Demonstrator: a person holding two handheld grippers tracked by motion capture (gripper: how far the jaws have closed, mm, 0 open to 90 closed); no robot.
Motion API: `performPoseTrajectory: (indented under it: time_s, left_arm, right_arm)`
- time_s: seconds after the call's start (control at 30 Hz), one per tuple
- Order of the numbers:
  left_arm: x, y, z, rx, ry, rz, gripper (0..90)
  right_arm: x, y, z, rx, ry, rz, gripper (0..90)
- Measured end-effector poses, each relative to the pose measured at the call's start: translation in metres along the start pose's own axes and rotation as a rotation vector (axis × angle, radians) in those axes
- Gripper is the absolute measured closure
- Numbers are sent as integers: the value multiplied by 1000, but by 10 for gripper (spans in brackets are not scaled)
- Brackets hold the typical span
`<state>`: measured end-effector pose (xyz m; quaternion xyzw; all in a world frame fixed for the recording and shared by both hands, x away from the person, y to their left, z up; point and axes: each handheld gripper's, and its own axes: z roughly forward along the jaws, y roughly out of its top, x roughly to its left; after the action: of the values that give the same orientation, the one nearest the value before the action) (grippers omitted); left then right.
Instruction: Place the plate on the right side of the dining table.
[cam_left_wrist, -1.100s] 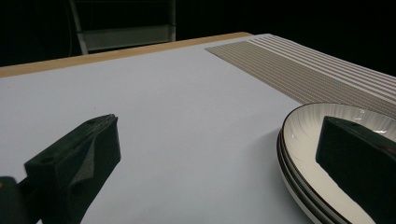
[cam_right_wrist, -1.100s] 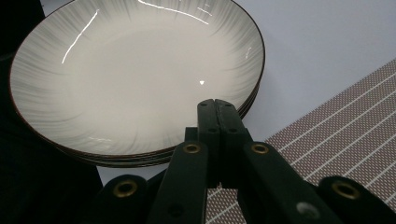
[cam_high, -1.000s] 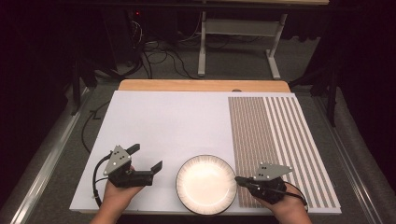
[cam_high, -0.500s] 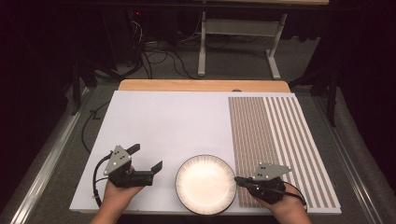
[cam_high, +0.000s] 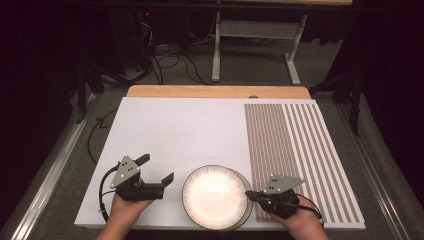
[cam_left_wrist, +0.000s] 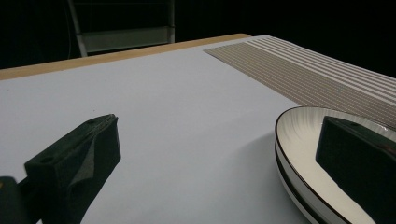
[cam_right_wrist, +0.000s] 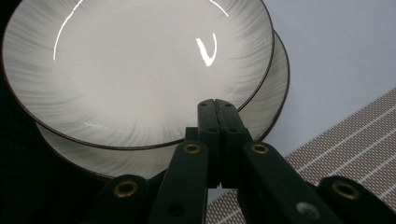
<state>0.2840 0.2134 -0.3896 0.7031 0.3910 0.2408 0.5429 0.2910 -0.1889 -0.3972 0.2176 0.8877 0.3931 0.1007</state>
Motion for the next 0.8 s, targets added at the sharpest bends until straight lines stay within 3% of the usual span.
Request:
performPoseTrajectory:
  time_s: [0.8]
  left_arm:
    - [1,1,-1,-8,-17,-21,3]
  right_arm:
    - [7,5,12,31,25,-18,900]
